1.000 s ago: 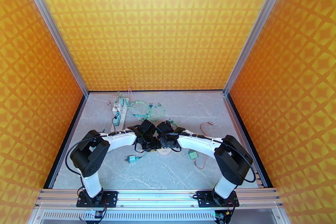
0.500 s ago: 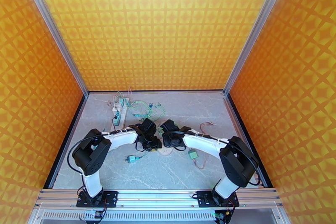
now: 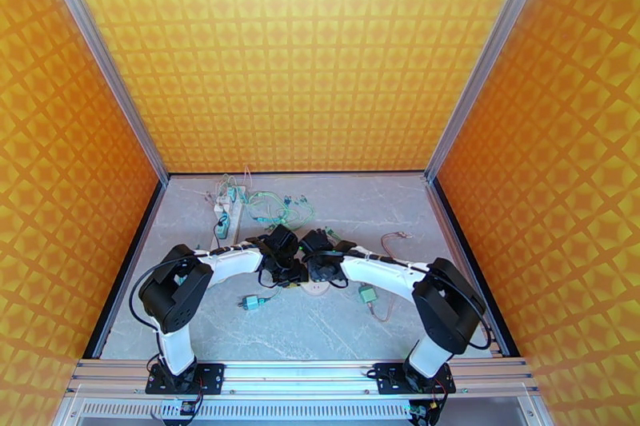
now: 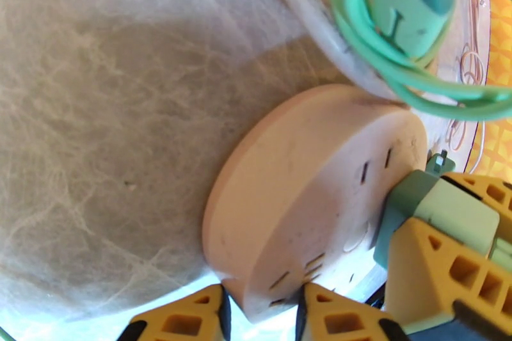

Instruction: Pull the plug off the socket

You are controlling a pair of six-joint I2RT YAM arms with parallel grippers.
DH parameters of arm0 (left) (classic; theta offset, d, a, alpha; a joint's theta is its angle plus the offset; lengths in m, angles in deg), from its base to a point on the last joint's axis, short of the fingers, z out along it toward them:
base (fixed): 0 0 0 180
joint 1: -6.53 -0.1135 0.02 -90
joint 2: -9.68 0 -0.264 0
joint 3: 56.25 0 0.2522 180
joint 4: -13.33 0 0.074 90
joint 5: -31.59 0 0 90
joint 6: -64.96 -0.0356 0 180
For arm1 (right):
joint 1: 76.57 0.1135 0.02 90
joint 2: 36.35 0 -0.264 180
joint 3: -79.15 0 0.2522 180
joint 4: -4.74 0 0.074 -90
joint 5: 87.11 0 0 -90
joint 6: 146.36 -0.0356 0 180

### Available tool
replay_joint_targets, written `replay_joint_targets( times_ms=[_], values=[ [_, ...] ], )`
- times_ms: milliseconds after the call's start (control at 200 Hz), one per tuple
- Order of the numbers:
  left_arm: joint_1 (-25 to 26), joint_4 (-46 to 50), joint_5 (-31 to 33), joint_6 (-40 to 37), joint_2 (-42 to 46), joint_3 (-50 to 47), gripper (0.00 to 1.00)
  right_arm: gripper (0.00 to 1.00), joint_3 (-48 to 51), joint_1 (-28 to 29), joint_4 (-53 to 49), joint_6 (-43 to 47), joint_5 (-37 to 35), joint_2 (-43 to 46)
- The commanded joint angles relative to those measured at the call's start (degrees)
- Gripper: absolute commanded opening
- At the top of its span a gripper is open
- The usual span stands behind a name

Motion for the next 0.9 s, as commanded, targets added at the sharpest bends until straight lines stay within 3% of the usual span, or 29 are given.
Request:
replay_joint_targets(
  times_ms=[0,245,425,580,895],
  values=[
    [1.69,5.65,6.9,-1.44,-7.61,-3.74,0.3,0.26,-3.24,4.61,5.22,-1.28,7.21,-1.31],
    [1.69,5.6,6.94,-1.52,-7.7,-4.08,0.3,0.26,-1.67,3.1,5.55,-0.5,6.25,2.84],
    [1.78,5.64,6.9,-1.46,-7.5,-4.26,0.3,0.26,3.81,-2.53,10.79,-3.14,13.05,7.23],
    [2.04,5.5,6.91,-1.55,-7.56,-3.99,0.3,0.26,3.22,-3.06,10.58,-3.14,14.49,7.28],
    [2.64,6.21,6.9,-2.05,-8.05,-2.76,0.3,0.26,-5.46,4.4,1.72,-0.35,6.59,-0.27]
  ],
)
